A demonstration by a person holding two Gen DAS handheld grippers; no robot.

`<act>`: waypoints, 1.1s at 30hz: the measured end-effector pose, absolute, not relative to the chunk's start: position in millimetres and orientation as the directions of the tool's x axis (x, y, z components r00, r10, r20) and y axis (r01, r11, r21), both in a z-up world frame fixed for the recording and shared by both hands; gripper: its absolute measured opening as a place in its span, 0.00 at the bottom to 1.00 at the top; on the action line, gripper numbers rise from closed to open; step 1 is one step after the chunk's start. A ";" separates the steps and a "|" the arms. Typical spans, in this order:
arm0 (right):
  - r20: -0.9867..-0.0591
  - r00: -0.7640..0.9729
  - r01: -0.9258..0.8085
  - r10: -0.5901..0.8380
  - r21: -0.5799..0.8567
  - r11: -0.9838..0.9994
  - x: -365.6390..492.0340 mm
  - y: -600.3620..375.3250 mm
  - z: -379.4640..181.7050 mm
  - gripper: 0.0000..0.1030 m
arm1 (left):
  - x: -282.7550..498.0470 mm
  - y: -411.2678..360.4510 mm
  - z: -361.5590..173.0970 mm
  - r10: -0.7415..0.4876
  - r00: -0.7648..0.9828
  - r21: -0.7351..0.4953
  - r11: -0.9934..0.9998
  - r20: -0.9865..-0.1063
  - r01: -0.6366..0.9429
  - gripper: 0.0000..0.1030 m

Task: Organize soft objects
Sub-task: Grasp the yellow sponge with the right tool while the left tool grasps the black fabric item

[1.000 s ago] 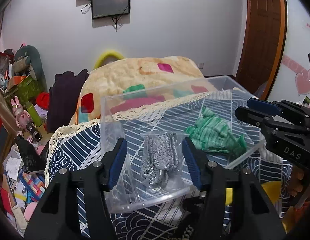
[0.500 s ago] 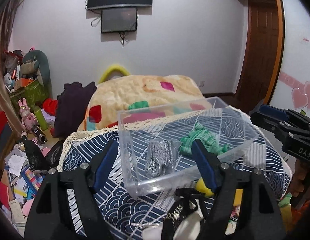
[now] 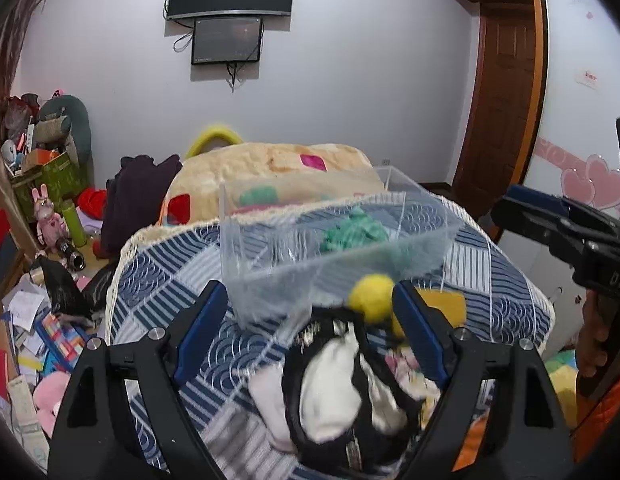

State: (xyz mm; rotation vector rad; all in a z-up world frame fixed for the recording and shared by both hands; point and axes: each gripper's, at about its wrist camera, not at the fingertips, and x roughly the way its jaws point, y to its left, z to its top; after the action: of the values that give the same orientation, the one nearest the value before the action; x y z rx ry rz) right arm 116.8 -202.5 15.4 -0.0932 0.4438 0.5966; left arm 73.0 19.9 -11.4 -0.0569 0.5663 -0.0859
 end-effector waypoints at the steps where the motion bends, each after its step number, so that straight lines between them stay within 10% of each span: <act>1: -0.433 0.734 -0.564 0.523 0.040 0.825 114.9 -201.9 12.9 0.57 | 70.6 18.8 -14.6 -0.099 0.837 -0.078 0.995 -0.539 0.067 0.83; 23: -0.605 0.619 -0.565 0.501 0.100 0.819 120.5 -181.2 -67.9 0.61 | 68.1 11.9 -67.8 -0.162 0.781 -0.177 0.982 -0.603 0.067 0.84; 33: -0.617 0.620 -0.568 0.484 0.072 0.820 119.9 -180.5 -72.5 0.54 | 64.0 18.8 -70.4 -0.172 0.790 -0.208 0.976 -0.588 0.058 0.55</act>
State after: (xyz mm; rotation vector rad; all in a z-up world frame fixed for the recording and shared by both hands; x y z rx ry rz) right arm 119.9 -180.5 -72.5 -0.1344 0.6682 0.6065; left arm 64.0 18.8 -70.4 -0.1829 0.6485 -0.1249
